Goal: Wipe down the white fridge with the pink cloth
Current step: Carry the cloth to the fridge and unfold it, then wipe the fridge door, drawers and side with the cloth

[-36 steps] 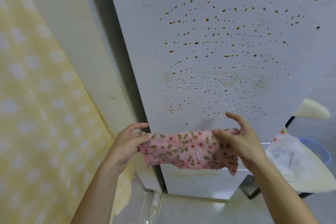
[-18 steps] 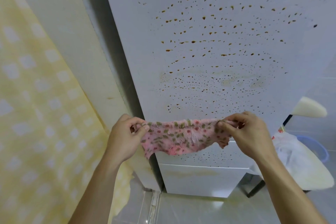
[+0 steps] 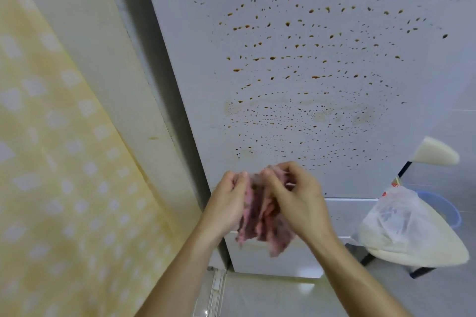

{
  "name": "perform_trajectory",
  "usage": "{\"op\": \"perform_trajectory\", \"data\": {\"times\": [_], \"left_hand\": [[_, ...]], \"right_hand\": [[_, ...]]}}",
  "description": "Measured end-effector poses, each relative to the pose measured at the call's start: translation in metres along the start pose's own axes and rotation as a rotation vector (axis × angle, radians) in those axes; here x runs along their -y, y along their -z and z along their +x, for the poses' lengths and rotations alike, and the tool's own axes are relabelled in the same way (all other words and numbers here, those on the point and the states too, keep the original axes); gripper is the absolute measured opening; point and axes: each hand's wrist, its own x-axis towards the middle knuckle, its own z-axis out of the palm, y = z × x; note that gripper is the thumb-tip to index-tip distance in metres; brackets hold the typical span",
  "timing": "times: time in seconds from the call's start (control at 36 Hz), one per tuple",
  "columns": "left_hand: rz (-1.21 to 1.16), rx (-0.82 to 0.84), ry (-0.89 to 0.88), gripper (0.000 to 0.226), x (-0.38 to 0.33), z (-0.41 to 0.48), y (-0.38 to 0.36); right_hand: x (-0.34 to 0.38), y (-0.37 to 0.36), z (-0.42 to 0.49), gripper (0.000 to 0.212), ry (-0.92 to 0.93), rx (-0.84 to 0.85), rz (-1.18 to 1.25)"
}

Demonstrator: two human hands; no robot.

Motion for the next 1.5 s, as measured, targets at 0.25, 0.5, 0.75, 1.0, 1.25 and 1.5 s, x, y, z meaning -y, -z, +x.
{"op": "perform_trajectory", "data": {"times": [0.25,0.5,0.75,1.0,1.25,1.5], "left_hand": [[-0.210,0.202,-0.083,0.034,-0.006,-0.003,0.014],[-0.070,0.216,-0.350,0.015,-0.036,0.002,0.038],[0.072,-0.120,-0.502,0.036,-0.079,0.018,0.064],[-0.096,-0.424,-0.866,0.047,-0.176,0.015,0.101],[0.071,-0.730,-1.091,0.058,-0.245,0.060,0.164],[0.447,-1.004,-1.283,0.046,-0.253,0.119,0.246]], "right_hand": [[0.002,0.020,0.004,0.036,-0.034,-0.105,0.271],[0.006,0.032,0.018,0.048,-0.230,0.238,0.317],[0.067,0.022,0.025,0.026,0.017,-0.130,0.303],[0.155,-0.022,0.033,0.044,0.667,-0.557,0.370],[0.230,-0.030,0.114,0.082,1.121,-0.632,0.006],[0.301,-0.028,0.166,0.065,1.211,-0.791,-0.056]]}}
